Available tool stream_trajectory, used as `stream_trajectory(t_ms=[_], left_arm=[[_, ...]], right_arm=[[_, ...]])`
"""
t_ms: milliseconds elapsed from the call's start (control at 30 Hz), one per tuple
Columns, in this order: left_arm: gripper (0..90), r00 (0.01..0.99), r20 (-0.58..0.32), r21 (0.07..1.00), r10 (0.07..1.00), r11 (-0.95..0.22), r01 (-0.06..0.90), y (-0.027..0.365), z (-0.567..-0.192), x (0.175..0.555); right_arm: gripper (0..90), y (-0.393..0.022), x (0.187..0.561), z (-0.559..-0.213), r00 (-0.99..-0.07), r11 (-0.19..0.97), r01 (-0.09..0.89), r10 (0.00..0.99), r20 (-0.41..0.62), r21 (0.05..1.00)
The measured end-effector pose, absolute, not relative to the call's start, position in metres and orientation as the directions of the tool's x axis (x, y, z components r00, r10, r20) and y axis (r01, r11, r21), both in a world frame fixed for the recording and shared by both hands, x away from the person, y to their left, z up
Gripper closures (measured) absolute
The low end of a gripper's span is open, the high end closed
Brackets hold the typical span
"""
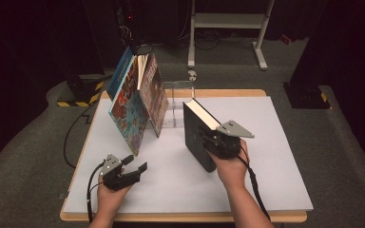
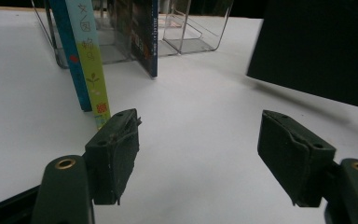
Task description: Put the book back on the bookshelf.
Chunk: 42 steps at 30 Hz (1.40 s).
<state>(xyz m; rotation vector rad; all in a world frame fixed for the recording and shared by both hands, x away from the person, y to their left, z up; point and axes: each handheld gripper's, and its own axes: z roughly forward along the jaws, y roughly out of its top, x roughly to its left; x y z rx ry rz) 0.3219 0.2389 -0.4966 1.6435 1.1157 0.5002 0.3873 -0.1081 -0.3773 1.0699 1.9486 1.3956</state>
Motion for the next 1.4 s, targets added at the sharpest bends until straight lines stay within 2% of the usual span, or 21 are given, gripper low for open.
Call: stream_trajectory(t_ms=[600,833,1400], left_arm=[[29.2,0.474,-0.262,0.900,0.840,0.036,0.434,0.251,-0.496,0.323],[29.3,0.470,-0.278,0.897,0.838,0.051,0.439,0.253,-0.497,0.324],[29.0,0.490,-0.300,0.884,0.818,0.045,0.466,0.248,-0.501,0.327]], right_arm=[[54.2,-0.048,0.484,-0.369,-0.466,0.159,0.298,0.885,-0.002,0.941],[54.2,-0.029,0.510,-0.372,-0.431,0.174,0.283,0.901,-0.037,0.943],[54.1,-0.018,0.550,-0.384,-0.382,0.127,0.287,0.924,-0.009,0.949]])
